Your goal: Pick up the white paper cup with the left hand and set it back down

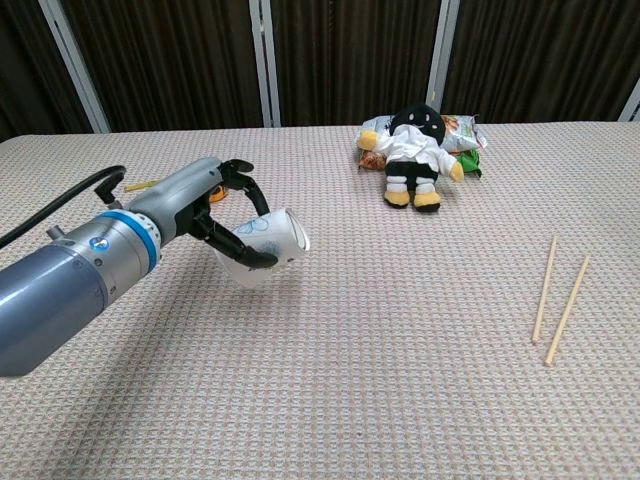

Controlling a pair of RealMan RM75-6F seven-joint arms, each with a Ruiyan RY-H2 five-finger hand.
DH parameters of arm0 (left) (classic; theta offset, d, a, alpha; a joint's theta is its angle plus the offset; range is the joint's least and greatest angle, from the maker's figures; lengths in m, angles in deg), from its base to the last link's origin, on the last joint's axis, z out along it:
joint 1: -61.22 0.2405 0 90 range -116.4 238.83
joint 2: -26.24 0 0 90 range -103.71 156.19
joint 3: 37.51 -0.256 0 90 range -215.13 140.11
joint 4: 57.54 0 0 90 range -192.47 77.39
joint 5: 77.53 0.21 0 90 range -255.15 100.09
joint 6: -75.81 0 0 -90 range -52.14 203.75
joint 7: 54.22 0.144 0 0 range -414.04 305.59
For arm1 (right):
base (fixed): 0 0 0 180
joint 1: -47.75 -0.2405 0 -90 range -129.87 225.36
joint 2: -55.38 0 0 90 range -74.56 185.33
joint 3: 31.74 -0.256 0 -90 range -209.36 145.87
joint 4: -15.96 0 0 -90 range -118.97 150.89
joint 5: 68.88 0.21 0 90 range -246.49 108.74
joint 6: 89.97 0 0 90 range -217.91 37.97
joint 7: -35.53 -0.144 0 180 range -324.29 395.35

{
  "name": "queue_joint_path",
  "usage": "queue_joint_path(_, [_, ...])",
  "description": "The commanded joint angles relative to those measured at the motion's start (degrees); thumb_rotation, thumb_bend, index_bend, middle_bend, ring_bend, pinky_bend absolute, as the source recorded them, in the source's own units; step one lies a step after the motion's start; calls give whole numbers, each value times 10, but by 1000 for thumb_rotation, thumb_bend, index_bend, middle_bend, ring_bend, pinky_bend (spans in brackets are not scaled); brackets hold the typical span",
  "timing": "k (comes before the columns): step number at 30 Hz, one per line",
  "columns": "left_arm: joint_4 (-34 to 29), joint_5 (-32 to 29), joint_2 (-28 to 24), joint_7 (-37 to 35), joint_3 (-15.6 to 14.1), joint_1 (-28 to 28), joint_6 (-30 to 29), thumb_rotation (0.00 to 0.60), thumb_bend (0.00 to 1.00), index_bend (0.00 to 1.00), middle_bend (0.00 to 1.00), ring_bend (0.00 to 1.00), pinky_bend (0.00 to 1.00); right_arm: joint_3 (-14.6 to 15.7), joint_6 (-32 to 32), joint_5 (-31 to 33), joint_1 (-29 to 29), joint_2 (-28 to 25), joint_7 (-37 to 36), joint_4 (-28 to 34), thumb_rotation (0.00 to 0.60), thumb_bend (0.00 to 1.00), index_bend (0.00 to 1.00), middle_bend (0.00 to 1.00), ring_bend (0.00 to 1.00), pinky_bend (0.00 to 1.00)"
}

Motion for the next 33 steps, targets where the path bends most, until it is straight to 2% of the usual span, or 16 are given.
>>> queue_joint_path(1, [59,56,14,-71,-19,28,35,600,73,483,0,0,0,0,1,1,0,0,-2,0,600,33,0,0,0,0])
queue_joint_path(8, [60,106,-3,-106,-36,55,31,600,73,483,0,0,0,-1,3,3,-2,1,-1,-2,600,32,0,0,0,0])
queue_joint_path(16, [60,128,-35,-131,-53,92,28,600,73,437,0,0,0,0,-1,0,0,3,5,1,600,33,0,0,0,0])
queue_joint_path(18, [62,135,-47,-139,-57,101,28,600,73,381,0,0,0,0,0,1,0,3,7,0,600,34,0,0,0,0])
queue_joint_path(22, [61,146,-66,-146,-63,109,38,600,74,33,0,0,0,0,1,2,-1,5,11,0,600,33,0,0,0,0])
queue_joint_path(23, [61,148,-69,-146,-64,110,39,600,74,5,0,0,0,0,2,2,-1,5,12,0,600,34,0,0,0,0])
queue_joint_path(28, [48,168,-91,-152,-68,123,31,600,72,0,0,0,0,1,5,3,-2,8,19,-1,600,33,0,0,0,0])
queue_joint_path(33, [36,215,-114,-160,-74,148,-26,600,71,0,0,0,0,-3,-2,-1,-2,16,17,-9,600,32,0,0,0,0])
